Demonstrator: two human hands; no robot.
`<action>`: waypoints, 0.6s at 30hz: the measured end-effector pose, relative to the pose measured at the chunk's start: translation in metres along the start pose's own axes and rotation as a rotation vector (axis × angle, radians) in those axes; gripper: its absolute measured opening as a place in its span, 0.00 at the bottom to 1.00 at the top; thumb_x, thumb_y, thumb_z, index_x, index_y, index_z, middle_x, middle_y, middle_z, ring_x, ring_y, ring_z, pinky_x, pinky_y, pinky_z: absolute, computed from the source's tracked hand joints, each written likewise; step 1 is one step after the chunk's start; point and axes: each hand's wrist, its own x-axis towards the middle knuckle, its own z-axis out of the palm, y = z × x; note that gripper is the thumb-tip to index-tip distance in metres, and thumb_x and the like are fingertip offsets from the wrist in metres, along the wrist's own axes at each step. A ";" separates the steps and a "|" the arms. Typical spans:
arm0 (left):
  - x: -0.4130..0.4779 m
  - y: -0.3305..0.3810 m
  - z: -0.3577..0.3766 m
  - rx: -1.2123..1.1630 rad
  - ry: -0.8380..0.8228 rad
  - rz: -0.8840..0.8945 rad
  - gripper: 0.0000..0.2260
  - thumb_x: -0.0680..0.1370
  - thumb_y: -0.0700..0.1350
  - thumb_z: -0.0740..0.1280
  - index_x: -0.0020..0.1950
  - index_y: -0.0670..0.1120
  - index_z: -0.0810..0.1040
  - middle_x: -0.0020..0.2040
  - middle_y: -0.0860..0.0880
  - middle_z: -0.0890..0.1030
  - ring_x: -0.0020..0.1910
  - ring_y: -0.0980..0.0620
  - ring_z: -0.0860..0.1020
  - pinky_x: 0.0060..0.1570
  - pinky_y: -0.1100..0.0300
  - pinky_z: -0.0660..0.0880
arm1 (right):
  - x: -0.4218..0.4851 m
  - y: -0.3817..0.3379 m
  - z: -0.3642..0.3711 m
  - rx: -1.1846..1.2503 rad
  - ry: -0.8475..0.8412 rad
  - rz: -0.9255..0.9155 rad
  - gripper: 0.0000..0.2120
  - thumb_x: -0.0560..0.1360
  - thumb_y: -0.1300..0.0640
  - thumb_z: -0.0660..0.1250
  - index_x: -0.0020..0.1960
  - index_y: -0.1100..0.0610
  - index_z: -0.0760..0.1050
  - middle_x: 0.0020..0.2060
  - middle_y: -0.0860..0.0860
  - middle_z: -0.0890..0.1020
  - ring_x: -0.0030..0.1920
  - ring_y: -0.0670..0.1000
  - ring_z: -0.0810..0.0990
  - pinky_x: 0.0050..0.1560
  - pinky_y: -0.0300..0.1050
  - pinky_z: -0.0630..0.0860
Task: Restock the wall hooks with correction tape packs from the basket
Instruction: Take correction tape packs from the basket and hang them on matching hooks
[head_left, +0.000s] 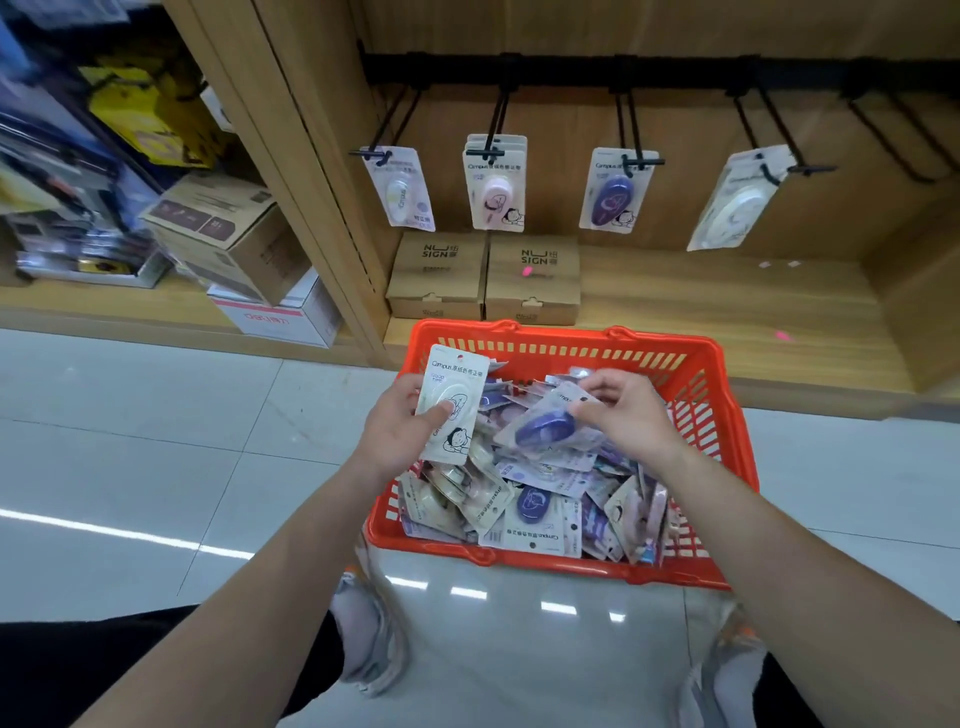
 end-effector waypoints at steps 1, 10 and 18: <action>-0.003 0.005 0.006 -0.017 -0.021 0.010 0.10 0.80 0.41 0.71 0.61 0.48 0.78 0.55 0.47 0.86 0.50 0.47 0.86 0.52 0.44 0.83 | -0.003 -0.006 -0.006 0.033 -0.014 -0.013 0.07 0.74 0.66 0.76 0.47 0.56 0.82 0.49 0.49 0.85 0.47 0.45 0.83 0.49 0.34 0.79; -0.033 0.029 0.063 -0.116 -0.220 0.014 0.06 0.85 0.45 0.64 0.58 0.49 0.79 0.50 0.56 0.85 0.49 0.63 0.84 0.43 0.71 0.77 | -0.023 -0.018 -0.010 -0.017 0.015 -0.057 0.08 0.71 0.60 0.80 0.43 0.52 0.82 0.42 0.45 0.86 0.43 0.46 0.85 0.44 0.46 0.83; -0.023 0.015 0.054 0.067 -0.268 -0.037 0.20 0.73 0.43 0.79 0.61 0.51 0.76 0.51 0.48 0.87 0.49 0.47 0.87 0.51 0.48 0.83 | -0.017 -0.003 0.019 -0.123 0.085 -0.026 0.13 0.73 0.47 0.78 0.43 0.55 0.79 0.35 0.45 0.79 0.35 0.46 0.77 0.39 0.44 0.74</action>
